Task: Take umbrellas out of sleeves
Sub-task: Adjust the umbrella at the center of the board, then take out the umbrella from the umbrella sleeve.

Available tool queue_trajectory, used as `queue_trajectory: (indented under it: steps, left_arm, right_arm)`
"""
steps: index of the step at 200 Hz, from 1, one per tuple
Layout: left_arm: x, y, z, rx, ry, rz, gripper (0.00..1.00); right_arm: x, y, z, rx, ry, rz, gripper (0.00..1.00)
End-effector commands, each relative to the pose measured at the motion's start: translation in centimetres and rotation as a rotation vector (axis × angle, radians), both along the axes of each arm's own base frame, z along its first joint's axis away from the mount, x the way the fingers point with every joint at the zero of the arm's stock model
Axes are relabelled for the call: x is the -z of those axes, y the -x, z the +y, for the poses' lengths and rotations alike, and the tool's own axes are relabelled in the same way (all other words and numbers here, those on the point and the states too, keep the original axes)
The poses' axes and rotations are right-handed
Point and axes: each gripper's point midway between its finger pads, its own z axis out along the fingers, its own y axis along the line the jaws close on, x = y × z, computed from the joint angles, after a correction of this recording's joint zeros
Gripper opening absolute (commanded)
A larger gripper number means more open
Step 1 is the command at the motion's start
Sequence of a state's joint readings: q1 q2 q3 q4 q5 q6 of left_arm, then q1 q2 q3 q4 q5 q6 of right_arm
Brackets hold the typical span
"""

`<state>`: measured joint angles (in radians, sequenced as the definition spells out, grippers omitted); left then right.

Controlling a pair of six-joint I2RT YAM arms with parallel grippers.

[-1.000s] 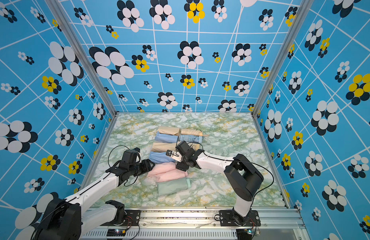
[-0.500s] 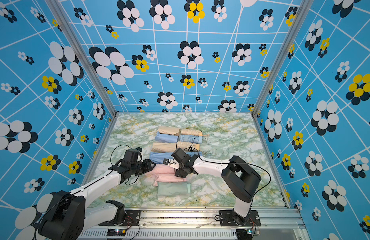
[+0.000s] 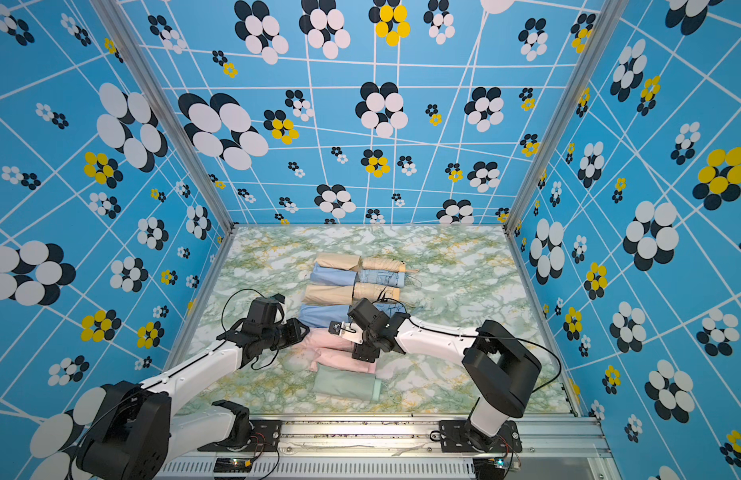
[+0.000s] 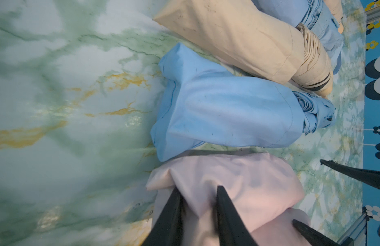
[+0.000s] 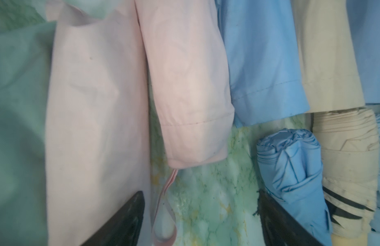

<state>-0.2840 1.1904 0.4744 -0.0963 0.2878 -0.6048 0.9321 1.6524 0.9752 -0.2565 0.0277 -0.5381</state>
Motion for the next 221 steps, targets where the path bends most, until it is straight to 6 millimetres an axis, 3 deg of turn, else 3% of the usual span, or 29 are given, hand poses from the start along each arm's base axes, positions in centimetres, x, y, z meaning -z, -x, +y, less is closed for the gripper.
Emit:
queue_trajectory:
  steps: [1,53,124,221]
  left_arm:
    - [0.4,0.3,-0.4,0.031,-0.002,0.010,0.26]
    - [0.8,0.4,-0.4,0.038,-0.015,0.018,0.16]
    - [1.1,0.4,0.0,0.037,-0.038,0.019,0.01]
    - [1.1,0.1,-0.2,0.036,-0.031,0.018,0.01]
  right_arm:
    - [-0.1,0.0,0.9,-0.024,-0.029,0.046,0.84]
    - [1.2,-0.9,1.2,-0.055,-0.001,0.078,0.79]
    - [2.8,-1.9,-0.3,-0.103,0.108,0.110,0.70]
    - [2.9,-2.1,0.9,-0.151,0.085,0.119,0.61]
